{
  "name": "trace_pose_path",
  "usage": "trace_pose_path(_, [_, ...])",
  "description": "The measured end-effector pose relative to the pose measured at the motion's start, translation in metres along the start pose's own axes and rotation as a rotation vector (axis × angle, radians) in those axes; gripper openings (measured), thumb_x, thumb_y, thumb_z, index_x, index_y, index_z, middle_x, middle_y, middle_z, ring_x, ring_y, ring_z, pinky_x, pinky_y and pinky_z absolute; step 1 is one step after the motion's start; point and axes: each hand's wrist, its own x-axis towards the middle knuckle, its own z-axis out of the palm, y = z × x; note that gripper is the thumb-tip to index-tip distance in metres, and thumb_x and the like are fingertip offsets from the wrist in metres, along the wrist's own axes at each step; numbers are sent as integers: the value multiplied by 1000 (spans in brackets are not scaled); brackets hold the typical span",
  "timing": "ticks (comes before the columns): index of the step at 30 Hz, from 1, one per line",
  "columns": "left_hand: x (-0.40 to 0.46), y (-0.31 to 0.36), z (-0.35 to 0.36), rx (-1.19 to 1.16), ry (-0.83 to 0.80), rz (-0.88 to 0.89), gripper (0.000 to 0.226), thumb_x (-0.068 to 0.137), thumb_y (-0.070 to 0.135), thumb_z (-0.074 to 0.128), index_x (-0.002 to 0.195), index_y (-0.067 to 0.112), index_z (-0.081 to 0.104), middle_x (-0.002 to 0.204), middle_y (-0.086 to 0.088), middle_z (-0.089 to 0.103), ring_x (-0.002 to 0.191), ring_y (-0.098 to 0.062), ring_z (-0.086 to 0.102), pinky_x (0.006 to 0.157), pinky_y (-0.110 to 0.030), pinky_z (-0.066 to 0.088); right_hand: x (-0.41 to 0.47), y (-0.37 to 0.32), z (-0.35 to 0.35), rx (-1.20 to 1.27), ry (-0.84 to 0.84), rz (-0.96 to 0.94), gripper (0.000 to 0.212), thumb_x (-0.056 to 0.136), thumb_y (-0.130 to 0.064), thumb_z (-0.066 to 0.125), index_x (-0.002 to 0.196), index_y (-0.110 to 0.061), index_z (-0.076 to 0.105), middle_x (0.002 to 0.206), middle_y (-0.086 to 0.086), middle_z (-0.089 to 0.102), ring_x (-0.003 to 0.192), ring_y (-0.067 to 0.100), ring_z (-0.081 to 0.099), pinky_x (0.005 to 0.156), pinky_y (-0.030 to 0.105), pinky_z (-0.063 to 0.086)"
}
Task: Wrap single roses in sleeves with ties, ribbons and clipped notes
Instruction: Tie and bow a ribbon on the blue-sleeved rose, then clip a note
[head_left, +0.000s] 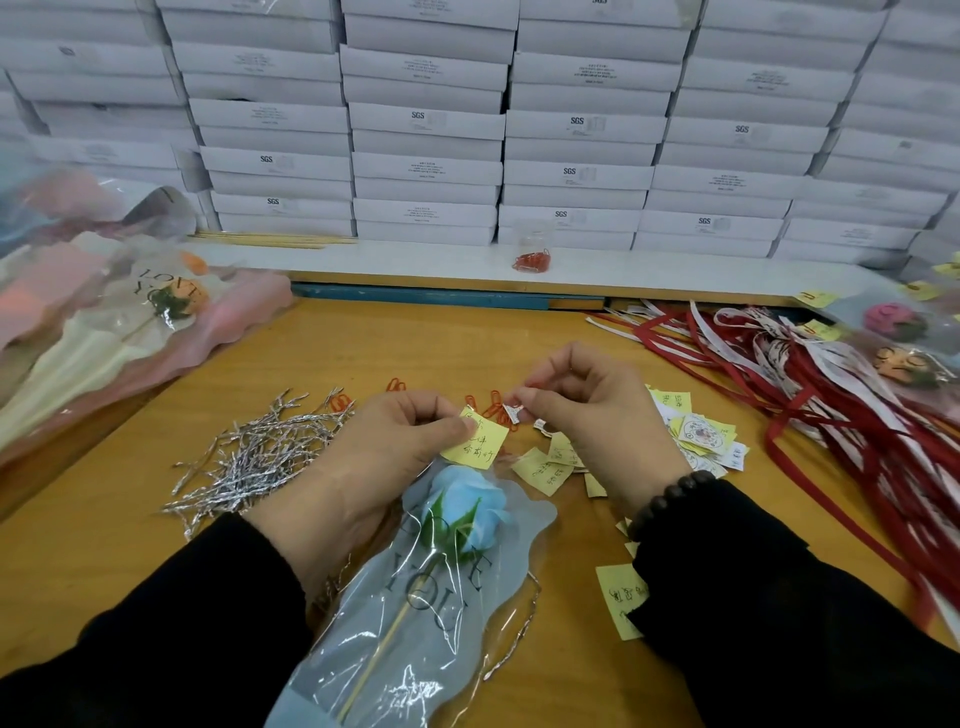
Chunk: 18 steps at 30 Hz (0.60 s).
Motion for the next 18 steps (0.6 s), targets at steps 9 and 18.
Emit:
trace_pose_path(9, [-2,2,2,-48,-23,-9,15,77,4,67,63,7,64,88,-23,56,81,-30,48,76,-41,41,-1,3,2,174,-5,37,14,80,7,64,80,-6,60,77,6,73,63,6,65,54,12,47])
trace_pose_path(18, [1,-1,2,-52,-55,-25,15,76,5,66,62,10,66,73,-16,61,63,-23,53,60,-30,47,-1,4,3,102,8,38,12,80,-1,67,83,-13,68,70,4,72,55,4,62,52,12,45])
